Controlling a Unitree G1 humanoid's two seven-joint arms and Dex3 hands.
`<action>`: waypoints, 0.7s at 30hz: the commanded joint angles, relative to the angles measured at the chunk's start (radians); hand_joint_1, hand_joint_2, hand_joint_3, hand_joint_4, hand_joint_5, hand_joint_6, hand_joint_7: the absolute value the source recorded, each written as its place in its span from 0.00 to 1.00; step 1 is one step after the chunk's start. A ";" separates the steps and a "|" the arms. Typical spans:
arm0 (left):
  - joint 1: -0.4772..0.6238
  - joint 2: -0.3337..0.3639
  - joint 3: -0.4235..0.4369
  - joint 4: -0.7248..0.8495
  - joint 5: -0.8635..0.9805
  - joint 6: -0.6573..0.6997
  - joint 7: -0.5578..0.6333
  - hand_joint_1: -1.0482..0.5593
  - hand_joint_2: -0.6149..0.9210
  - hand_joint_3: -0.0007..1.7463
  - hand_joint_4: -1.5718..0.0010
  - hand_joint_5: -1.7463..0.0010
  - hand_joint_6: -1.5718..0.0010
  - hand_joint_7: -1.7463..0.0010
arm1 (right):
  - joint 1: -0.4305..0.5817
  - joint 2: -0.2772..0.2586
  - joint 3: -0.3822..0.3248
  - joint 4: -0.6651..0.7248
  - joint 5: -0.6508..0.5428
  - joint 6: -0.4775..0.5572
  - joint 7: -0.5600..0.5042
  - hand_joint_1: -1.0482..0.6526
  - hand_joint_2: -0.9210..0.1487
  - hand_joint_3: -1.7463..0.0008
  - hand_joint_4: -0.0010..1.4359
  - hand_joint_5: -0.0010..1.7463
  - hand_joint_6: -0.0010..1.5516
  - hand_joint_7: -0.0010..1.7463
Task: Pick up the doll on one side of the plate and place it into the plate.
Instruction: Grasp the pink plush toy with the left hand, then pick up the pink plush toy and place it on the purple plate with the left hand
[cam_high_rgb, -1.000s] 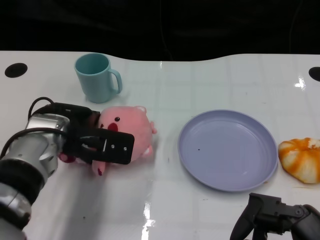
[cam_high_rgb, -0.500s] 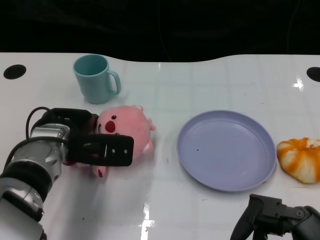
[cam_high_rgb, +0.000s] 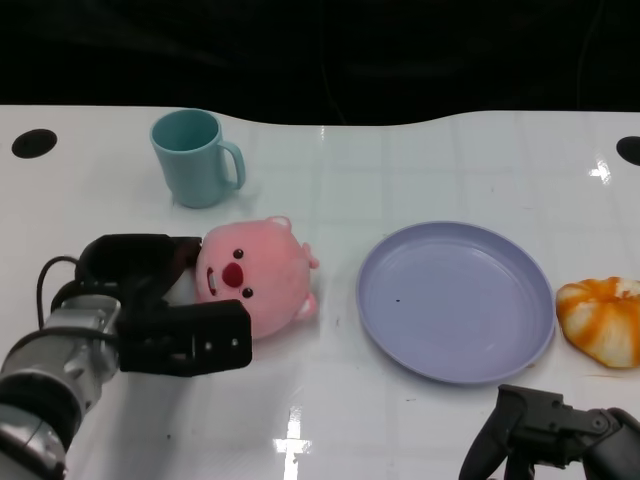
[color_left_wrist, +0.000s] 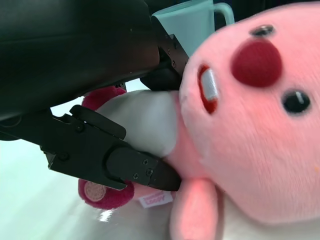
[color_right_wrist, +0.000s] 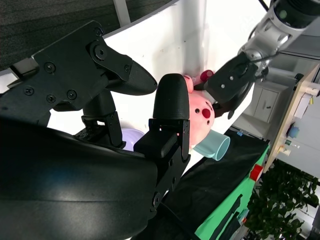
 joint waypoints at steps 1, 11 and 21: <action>0.080 -0.013 0.041 0.000 -0.053 -0.058 0.042 0.53 0.97 0.23 0.45 0.00 0.59 0.01 | -0.005 -0.006 -0.003 0.003 0.002 0.007 -0.002 0.56 0.38 0.37 0.46 0.95 0.40 0.76; 0.180 0.017 0.153 -0.199 -0.150 -0.135 0.062 0.59 0.73 0.64 0.41 0.00 0.53 0.00 | -0.014 -0.007 -0.003 0.015 0.008 0.003 0.002 0.58 0.38 0.35 0.47 0.95 0.40 0.75; 0.265 0.017 0.231 -0.497 -0.206 -0.063 -0.063 0.60 0.67 0.75 0.39 0.00 0.51 0.00 | -0.021 -0.006 0.002 0.024 0.004 0.000 0.000 0.57 0.38 0.36 0.47 0.96 0.40 0.75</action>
